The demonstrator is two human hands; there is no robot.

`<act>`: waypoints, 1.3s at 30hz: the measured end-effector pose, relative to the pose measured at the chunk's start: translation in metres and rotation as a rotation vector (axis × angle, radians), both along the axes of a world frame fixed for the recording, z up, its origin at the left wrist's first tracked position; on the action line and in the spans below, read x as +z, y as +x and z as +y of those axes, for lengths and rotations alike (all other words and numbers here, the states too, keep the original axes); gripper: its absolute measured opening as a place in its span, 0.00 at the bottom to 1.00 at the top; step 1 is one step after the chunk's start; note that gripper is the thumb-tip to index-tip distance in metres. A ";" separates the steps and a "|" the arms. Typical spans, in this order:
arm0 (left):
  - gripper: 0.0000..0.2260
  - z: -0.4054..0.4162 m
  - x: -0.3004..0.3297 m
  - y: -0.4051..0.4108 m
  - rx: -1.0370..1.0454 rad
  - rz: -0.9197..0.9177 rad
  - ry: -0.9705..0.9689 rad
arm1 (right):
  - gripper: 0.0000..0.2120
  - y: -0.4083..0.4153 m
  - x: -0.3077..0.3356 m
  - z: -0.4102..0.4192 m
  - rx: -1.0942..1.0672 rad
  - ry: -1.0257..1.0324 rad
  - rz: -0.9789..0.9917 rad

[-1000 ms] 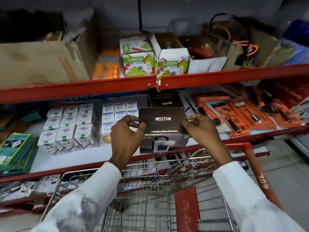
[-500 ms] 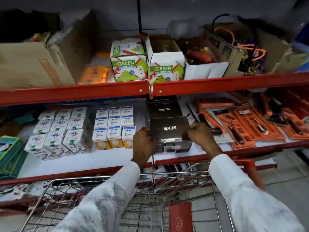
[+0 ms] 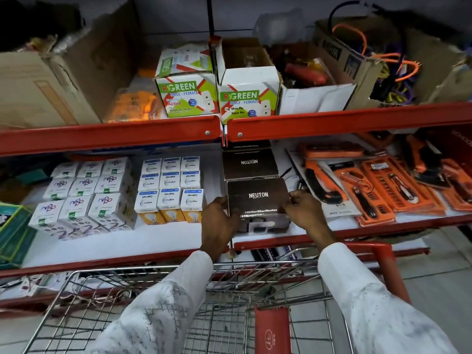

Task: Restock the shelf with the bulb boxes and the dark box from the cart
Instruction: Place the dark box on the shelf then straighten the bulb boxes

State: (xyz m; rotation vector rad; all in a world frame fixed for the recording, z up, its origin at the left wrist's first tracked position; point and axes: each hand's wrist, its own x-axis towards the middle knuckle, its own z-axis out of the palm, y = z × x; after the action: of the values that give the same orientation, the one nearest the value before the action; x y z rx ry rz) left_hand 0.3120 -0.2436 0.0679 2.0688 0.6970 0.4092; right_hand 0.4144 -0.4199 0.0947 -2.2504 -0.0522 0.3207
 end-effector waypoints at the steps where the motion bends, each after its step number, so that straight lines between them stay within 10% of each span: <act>1: 0.12 0.000 0.000 -0.001 0.011 -0.006 -0.006 | 0.12 -0.001 -0.001 -0.001 -0.002 -0.004 0.002; 30: 0.19 -0.003 -0.008 -0.008 0.009 -0.055 -0.116 | 0.15 -0.002 -0.006 0.000 0.052 -0.032 0.018; 39: 0.19 0.081 0.004 -0.093 0.156 -0.116 0.033 | 0.19 -0.075 0.031 0.067 0.026 0.088 -0.542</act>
State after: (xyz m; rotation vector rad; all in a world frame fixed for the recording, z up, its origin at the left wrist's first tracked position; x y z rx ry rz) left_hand 0.2188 -0.1624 0.0716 2.0103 0.7882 0.6277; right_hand 0.3390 -0.3533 0.1258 -2.1895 -0.3726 -0.2801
